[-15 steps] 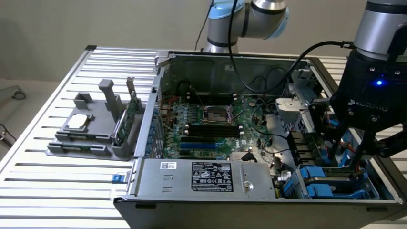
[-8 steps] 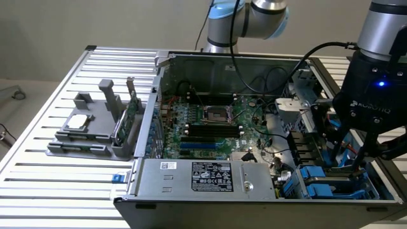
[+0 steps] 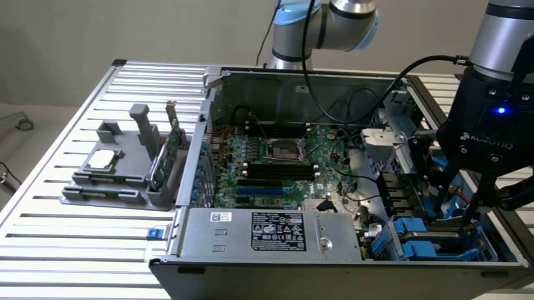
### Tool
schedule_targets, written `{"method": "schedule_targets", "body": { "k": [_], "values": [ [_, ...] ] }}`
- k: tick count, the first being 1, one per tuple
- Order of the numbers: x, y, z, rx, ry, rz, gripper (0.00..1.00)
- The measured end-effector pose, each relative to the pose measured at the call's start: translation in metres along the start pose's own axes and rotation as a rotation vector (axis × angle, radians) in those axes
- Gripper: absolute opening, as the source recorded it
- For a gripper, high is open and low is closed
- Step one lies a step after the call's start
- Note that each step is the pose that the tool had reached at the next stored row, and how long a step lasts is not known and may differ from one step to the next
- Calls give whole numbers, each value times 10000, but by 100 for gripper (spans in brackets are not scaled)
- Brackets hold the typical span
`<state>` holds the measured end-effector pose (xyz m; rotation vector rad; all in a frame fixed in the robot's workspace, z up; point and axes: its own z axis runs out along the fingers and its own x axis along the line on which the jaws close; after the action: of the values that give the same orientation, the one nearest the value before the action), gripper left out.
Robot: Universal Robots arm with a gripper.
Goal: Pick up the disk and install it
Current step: 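Insert the second disk wire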
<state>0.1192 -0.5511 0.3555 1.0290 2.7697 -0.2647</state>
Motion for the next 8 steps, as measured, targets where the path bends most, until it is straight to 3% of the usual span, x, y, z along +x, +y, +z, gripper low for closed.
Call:
{"method": "schedule_targets", "body": {
  "k": [8],
  "values": [
    [0,0,0,1,0,1,37]
  ]
}}
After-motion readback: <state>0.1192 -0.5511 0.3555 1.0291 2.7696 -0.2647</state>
